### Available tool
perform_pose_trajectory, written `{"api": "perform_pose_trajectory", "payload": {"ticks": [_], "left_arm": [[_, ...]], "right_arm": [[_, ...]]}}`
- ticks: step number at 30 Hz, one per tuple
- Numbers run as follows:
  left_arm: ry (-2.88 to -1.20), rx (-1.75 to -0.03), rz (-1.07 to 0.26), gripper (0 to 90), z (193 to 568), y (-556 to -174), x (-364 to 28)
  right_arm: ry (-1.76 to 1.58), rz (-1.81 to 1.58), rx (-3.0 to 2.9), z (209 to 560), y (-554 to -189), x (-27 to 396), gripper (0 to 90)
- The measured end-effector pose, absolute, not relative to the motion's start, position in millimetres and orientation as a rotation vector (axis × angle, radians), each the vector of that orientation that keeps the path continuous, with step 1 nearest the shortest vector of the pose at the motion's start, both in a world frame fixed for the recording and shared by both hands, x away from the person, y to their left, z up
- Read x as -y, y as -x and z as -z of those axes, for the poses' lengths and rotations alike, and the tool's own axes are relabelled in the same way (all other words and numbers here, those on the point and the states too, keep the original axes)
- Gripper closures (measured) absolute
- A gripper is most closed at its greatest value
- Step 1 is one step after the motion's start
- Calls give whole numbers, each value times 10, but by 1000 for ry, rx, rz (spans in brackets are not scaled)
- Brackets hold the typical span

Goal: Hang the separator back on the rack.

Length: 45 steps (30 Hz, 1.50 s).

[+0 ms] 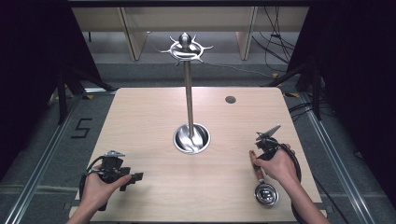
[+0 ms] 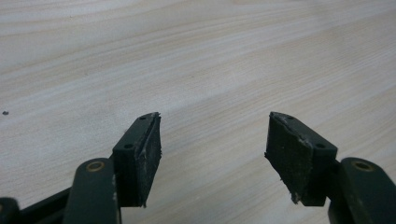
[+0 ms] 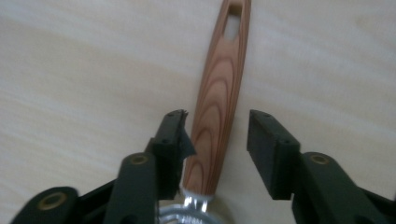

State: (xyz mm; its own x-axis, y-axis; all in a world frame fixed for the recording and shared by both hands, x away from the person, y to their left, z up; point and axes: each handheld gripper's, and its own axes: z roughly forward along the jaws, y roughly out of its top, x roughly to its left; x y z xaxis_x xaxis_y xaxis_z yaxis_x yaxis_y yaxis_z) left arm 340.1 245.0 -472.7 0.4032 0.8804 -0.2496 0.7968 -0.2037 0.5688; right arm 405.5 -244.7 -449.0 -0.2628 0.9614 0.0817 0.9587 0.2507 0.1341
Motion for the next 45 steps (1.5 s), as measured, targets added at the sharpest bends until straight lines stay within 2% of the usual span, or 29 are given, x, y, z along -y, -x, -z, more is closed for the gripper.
{"api": "perform_pose_trajectory", "payload": {"ticks": [1,4,19,32,45], "left_arm": [[-2021,-1423,-171,348,4718,-3400,-2447],[-2026,-1411,-165,348,4708,-3404,-2443],[-2034,-1417,-165,348,4725,-3423,-2422],[-2033,-1421,-167,348,4730,-3423,-2434],[-2034,-1423,-167,347,4732,-3424,-2432]], "right_arm": [[-1955,-213,-2456,4491,-4028,2435,493],[-1952,-227,-2458,4496,-4002,2441,494],[-1971,-158,-2488,4644,-3954,2448,554],[-1973,-97,-2506,4706,-3966,2409,656],[-1976,-63,-2505,4706,-3982,2422,692]]}}
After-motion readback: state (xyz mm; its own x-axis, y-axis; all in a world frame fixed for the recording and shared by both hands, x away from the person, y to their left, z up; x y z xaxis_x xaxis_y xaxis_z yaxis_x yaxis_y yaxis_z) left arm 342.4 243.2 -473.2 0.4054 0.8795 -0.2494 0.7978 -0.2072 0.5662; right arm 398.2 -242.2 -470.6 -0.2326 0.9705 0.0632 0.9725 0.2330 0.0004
